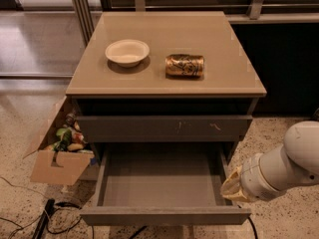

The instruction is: Close middle drawer

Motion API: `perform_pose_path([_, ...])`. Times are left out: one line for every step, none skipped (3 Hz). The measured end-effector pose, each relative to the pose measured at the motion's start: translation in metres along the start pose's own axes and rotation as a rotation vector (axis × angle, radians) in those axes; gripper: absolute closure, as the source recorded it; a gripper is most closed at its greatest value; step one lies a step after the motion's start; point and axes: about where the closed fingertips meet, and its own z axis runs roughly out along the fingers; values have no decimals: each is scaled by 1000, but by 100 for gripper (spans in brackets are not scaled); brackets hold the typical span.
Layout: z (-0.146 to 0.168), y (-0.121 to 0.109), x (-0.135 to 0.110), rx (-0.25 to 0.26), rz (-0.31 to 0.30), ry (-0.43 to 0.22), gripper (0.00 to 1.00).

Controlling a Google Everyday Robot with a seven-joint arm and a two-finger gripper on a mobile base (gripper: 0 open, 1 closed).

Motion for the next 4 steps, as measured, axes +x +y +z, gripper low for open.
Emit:
perform_pose_path([59,14,-7,-64,29,-30,100])
perform_pose_path([117,23,1,-60,77,-78,100])
perform_pose_path([157,19,14,-8,84,-116,100])
perform_pose_path([204,11,36,-4,90,-124,100])
